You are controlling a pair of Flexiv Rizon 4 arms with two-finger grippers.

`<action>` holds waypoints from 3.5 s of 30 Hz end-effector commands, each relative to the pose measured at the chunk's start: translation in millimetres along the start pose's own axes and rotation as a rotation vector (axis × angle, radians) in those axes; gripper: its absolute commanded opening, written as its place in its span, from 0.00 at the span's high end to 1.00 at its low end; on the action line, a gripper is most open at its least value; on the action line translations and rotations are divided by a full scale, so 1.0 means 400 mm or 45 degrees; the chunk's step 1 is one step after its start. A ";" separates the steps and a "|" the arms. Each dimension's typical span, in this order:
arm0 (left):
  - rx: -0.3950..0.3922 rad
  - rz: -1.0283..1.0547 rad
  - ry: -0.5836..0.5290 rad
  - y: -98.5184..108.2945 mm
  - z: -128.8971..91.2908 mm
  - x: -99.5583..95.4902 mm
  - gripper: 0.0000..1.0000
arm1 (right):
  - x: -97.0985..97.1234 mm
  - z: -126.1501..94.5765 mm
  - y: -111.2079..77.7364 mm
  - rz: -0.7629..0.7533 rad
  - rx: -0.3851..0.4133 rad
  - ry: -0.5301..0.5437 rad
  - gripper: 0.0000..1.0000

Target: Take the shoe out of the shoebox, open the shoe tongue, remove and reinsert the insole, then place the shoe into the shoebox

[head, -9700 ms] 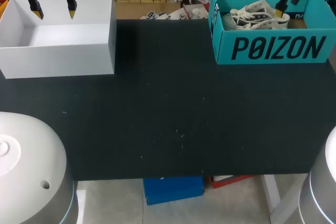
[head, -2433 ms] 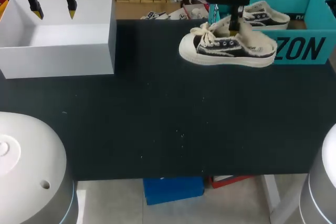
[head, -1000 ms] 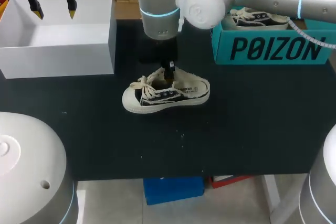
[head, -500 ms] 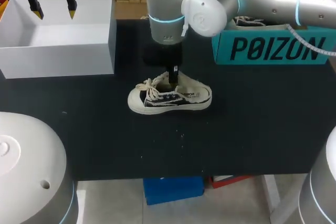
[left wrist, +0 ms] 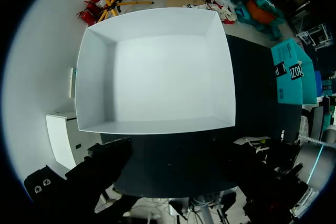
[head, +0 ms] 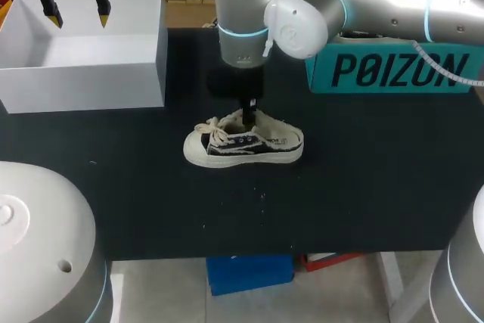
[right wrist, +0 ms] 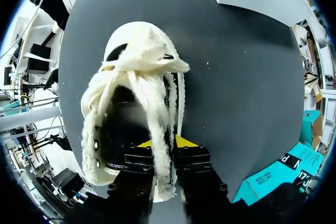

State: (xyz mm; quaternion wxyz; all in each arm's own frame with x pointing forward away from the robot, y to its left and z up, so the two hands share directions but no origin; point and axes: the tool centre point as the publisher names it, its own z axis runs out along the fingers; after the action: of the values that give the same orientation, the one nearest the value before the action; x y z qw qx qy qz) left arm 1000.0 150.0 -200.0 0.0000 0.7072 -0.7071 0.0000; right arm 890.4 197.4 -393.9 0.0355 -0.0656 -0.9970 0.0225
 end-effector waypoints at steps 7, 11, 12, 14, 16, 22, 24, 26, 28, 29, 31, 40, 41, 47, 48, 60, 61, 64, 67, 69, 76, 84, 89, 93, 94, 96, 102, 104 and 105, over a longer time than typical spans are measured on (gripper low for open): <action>0.000 0.000 0.000 0.000 0.000 0.000 0.00 | -0.004 -0.086 -0.051 0.007 -0.001 -0.006 0.00; 0.000 0.000 0.000 0.000 0.000 0.000 0.00 | -0.001 -0.119 -0.078 0.023 -0.033 0.008 0.00; 0.000 0.000 0.000 0.000 0.000 0.000 0.00 | -0.001 -0.125 -0.086 0.029 -0.049 0.018 0.00; 0.000 0.000 0.000 0.000 0.000 0.000 0.00 | 0.000 -0.135 -0.098 0.039 -0.092 0.039 0.00; 0.000 0.000 0.000 0.000 0.000 0.000 0.00 | 0.004 -0.146 -0.109 0.023 -0.150 0.064 0.00; 0.000 0.000 0.000 0.000 0.000 0.000 0.00 | 0.014 -0.158 -0.147 -0.022 -0.325 0.128 0.00; 0.000 0.000 0.000 0.000 0.000 0.000 0.00 | 0.017 -0.162 -0.158 -0.058 -0.376 0.135 0.00; 0.000 0.000 0.000 0.000 0.000 0.000 0.00 | 0.019 -0.166 -0.168 -0.092 -0.439 0.148 0.00; 0.000 0.000 0.000 0.000 0.000 0.000 0.00 | 0.019 -0.172 -0.177 -0.129 -0.482 0.122 0.00; 0.000 0.000 0.000 0.000 0.000 0.000 0.00 | 0.015 -0.175 -0.183 -0.118 -0.480 0.107 0.00; 0.000 0.000 0.000 0.000 0.000 0.000 0.00 | 0.015 -0.175 -0.183 -0.118 -0.480 0.107 0.00; 0.000 0.000 0.000 0.000 0.000 0.000 0.00 | 0.015 -0.175 -0.183 -0.118 -0.480 0.107 0.00; 0.000 0.000 0.000 0.000 0.000 0.000 0.00 | 0.015 -0.175 -0.183 -0.118 -0.480 0.107 0.00; 0.000 0.000 0.000 0.000 0.000 0.000 0.00 | 0.015 -0.175 -0.183 -0.118 -0.480 0.107 0.00; 0.000 0.000 0.000 0.000 0.000 0.000 0.00 | 0.015 -0.175 -0.183 -0.118 -0.480 0.107 0.00; 0.000 0.000 0.000 0.000 0.000 0.000 0.00 | 0.015 -0.175 -0.183 -0.118 -0.480 0.107 0.00; 0.000 0.000 0.000 0.000 0.000 0.000 0.00 | 0.015 -0.175 -0.183 -0.118 -0.480 0.107 0.00; 0.000 0.000 0.000 0.000 0.000 0.000 0.00 | 0.015 -0.175 -0.183 -0.118 -0.480 0.107 0.00; 0.000 0.000 0.000 0.000 0.000 0.000 0.00 | 0.021 -0.153 -0.199 -0.126 -0.574 0.116 0.00; 0.000 0.000 0.000 0.000 0.000 0.000 0.00 | 0.024 -0.148 -0.200 -0.165 -0.612 0.112 0.00; 0.000 0.000 0.000 0.000 0.000 0.000 0.00 | 0.038 -0.147 -0.207 -0.200 -0.726 0.051 0.00; 0.000 0.000 0.000 0.000 0.000 0.000 0.00 | 0.062 -0.104 -0.227 -0.155 -0.823 -0.056 0.00; 0.000 0.000 0.000 0.000 0.000 0.000 0.00 | 0.072 -0.057 -0.228 -0.154 -0.836 -0.093 0.00; 0.000 0.000 0.000 0.000 0.000 0.000 0.00 | 0.072 -0.031 -0.228 -0.167 -0.874 -0.083 0.00; 0.000 0.000 0.000 0.000 0.000 0.000 0.00 | 0.073 -0.027 -0.226 -0.175 -0.901 -0.074 0.00; 0.000 0.000 0.000 0.000 0.000 0.000 0.00 | 0.071 -0.023 -0.227 -0.196 -0.930 -0.026 0.00; 0.000 0.000 0.000 0.000 0.000 0.000 0.00 | 0.071 -0.023 -0.227 -0.196 -0.930 -0.026 0.00; 0.000 0.000 0.000 0.000 0.000 0.000 0.00 | 0.071 -0.023 -0.227 -0.196 -0.930 -0.026 0.00; 0.000 0.000 0.000 0.000 0.000 0.000 0.00 | 0.071 -0.023 -0.227 -0.196 -0.930 -0.026 0.00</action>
State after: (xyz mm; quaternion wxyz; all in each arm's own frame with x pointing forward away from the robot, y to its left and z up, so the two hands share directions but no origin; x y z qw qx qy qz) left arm 1000.0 150.0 -200.0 0.0000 0.7072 -0.7071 0.0000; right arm 850.7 110.3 -378.1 0.0010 0.0019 -0.9412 -0.3377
